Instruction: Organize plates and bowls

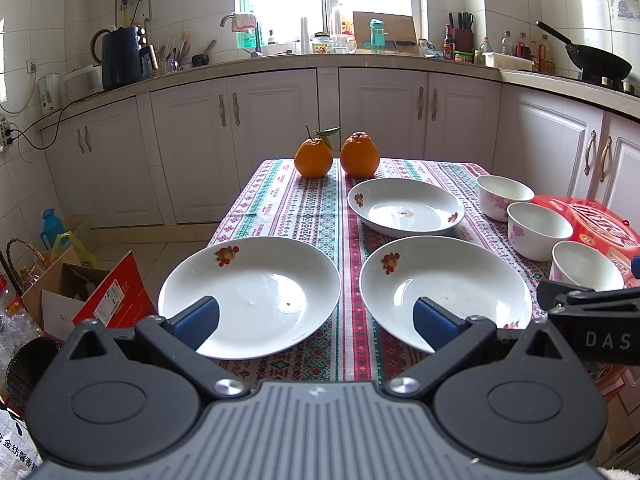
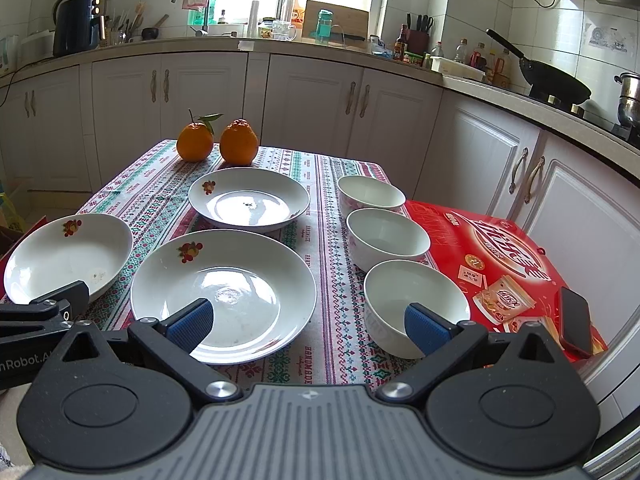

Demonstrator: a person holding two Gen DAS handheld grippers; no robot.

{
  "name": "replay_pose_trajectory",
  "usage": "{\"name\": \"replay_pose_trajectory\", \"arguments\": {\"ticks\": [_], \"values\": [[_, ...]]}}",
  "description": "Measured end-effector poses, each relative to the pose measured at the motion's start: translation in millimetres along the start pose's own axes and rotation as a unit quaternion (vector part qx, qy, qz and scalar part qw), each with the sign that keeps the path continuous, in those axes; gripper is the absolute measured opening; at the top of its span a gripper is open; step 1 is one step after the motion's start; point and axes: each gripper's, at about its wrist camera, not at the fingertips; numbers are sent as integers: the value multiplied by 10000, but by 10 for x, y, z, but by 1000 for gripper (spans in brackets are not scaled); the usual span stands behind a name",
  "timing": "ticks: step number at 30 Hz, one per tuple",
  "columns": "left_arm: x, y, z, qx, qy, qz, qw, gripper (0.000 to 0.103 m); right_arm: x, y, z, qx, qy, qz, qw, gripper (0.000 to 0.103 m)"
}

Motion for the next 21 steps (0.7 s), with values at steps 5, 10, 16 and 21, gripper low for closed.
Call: {"name": "replay_pose_trajectory", "arguments": {"ticks": [5, 10, 16, 21], "values": [[0, 0, 1, 1, -1, 0, 10000, 102, 4, -2, 2, 0, -1, -7, 10000, 103], [-10, -6, 2, -14, -2, -8, 10000, 102, -14, -20, 28, -9, -12, -56, 10000, 103], [-51, -40, 25, -28, 0, 64, 10000, 102, -55, -68, 97, -31, -71, -210, 9997, 103], [-160, -68, 104, -14, 136, 189, 9997, 102, -30, -169, 191, -13, -457, -317, 9984, 103]]}}
Point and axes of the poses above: each gripper's, at about its wrist camera, not at the fingertips, and z roughly the way its jaws point, x to its right, y to its underside, and after that the axes turned 2 degrees about -z, right-handed
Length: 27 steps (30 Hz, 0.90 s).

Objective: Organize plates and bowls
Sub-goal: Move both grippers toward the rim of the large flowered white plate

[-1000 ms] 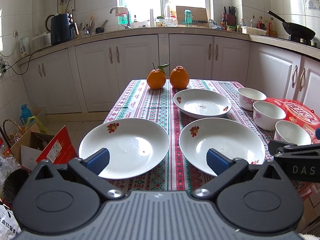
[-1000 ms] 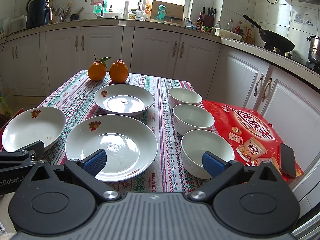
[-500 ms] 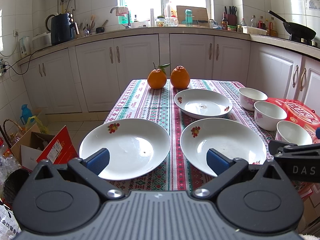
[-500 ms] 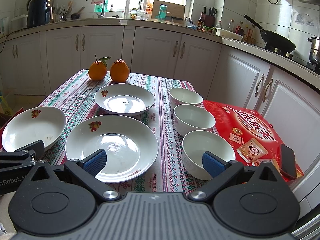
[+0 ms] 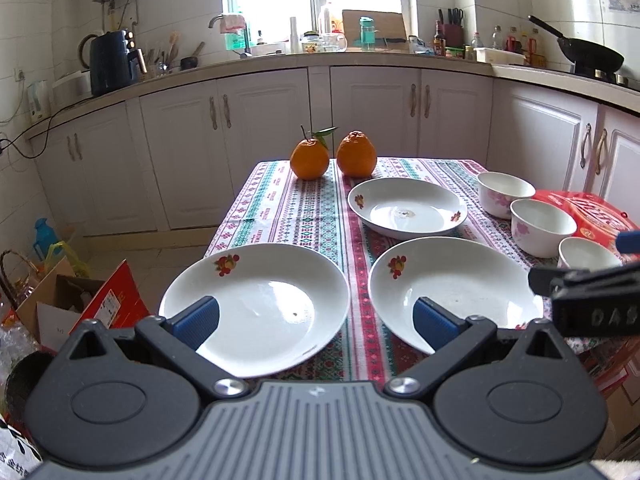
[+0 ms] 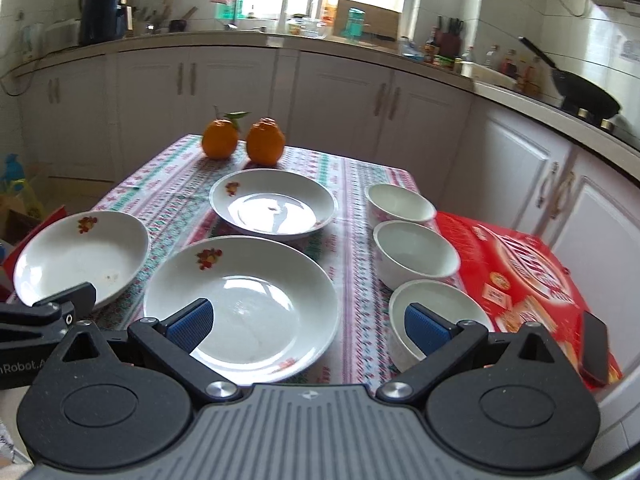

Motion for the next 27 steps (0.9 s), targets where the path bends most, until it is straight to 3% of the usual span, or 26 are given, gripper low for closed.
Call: {"name": "replay_pose_trajectory", "arguments": {"ticks": [13, 19, 27], "values": [[-475, 231, 209, -330, -50, 405, 9986, 102, -12, -458, 320, 96, -1561, -363, 9870, 103], [-657, 402, 344, -651, 163, 469, 9966, 102, -122, -616, 579, -136, -1917, -440, 9804, 103], [-756, 406, 585, -812, 464, 364, 9950, 102, -319, -719, 910, -474, -1971, -557, 9776, 103]]}}
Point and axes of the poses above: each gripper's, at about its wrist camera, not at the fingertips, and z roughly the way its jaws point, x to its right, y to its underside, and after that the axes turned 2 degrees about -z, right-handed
